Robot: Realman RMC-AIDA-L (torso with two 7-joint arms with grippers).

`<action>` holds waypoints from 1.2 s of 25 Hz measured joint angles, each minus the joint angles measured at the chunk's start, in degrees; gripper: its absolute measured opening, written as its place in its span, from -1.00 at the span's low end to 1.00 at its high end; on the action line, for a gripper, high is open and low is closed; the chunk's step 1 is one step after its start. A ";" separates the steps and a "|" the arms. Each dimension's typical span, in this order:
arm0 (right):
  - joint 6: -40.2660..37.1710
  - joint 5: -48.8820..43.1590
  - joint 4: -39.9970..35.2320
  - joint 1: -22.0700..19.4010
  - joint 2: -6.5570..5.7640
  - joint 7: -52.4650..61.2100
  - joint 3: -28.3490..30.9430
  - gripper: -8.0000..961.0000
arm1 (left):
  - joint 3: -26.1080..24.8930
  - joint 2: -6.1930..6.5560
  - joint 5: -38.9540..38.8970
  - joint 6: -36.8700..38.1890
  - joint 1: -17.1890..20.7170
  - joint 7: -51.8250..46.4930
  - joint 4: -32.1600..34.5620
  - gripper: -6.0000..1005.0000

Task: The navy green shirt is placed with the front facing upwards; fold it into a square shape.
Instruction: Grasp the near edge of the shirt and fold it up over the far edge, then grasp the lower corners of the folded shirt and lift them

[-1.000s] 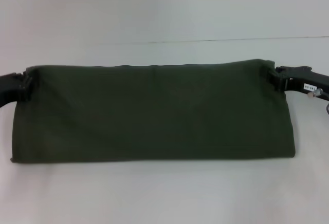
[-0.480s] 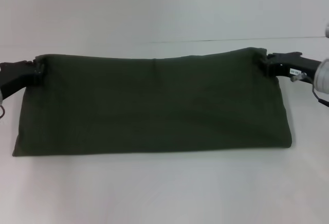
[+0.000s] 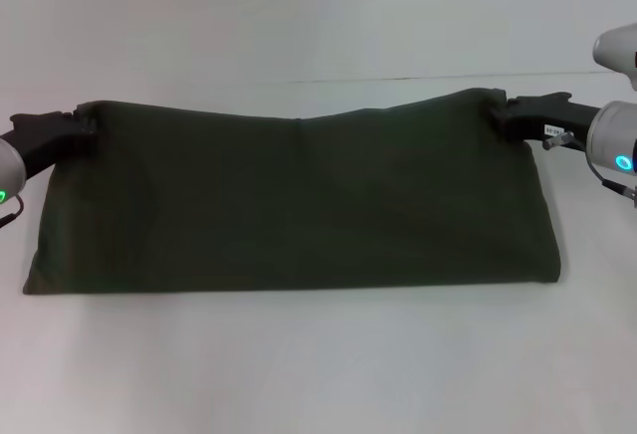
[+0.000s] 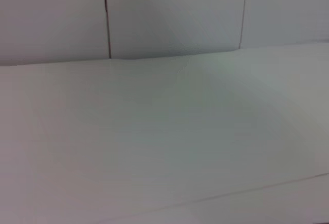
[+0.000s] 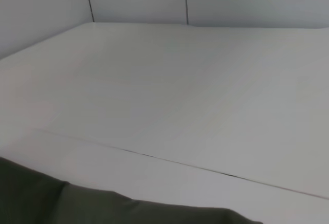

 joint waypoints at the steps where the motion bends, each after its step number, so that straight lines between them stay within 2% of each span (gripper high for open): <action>1: 0.59 -0.01 0.30 0.18 -0.03 -0.09 -0.19 -0.88 | 0.00 0.00 0.00 0.00 0.00 0.00 0.00 -0.67; 10: 3.77 0.01 1.56 1.06 0.13 -0.28 -2.11 -0.88 | 0.03 0.00 -1.85 -2.98 -1.37 0.01 -2.48 -0.66; 16: 5.50 0.05 1.56 1.27 0.15 0.04 -2.12 -0.55 | 0.03 0.00 -4.32 -3.02 -1.37 -0.22 -2.74 -0.65; 21: 5.85 0.01 1.54 1.28 0.08 -0.35 -2.12 -0.15 | 0.09 -0.04 -4.49 -2.97 -1.20 -0.07 -2.75 -0.46; 23: 5.98 -0.09 1.45 1.29 0.05 -0.38 -2.19 0.35 | 0.11 -0.06 -4.53 -2.88 -1.13 -0.05 -2.75 -0.39; 27: 7.11 -0.14 1.38 1.26 -0.02 -0.38 -3.20 0.43 | 0.12 -0.09 -5.23 -2.61 -1.07 0.04 -2.76 -0.23; 30: 8.14 -0.07 1.24 0.86 -0.04 -0.04 -3.84 0.50 | 0.11 -0.09 -6.79 -2.52 -0.83 0.32 -2.76 0.06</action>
